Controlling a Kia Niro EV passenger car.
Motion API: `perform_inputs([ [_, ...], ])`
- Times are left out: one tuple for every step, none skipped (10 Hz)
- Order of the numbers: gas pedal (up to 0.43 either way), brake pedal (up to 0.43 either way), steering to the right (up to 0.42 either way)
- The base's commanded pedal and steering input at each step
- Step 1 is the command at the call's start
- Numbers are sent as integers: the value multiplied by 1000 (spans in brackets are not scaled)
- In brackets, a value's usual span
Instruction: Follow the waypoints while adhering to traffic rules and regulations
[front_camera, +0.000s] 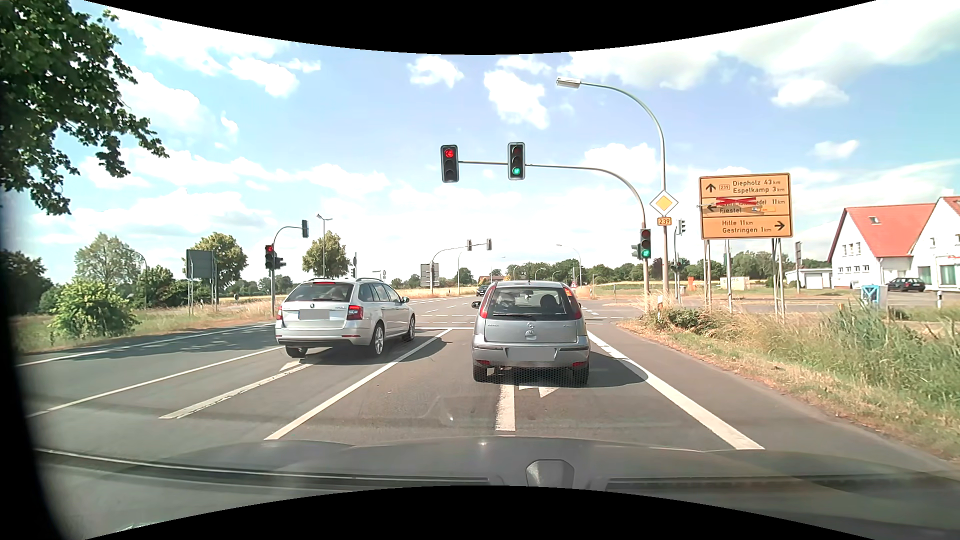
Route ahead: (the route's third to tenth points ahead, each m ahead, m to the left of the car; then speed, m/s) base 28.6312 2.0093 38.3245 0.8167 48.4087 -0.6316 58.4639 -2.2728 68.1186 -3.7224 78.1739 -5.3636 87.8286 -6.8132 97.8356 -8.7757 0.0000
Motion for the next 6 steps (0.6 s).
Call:
perform_inputs([
  [157,6,8],
  [197,6,8],
  [228,6,7],
  [248,6,7],
  [268,6,7],
  [280,6,8],
])
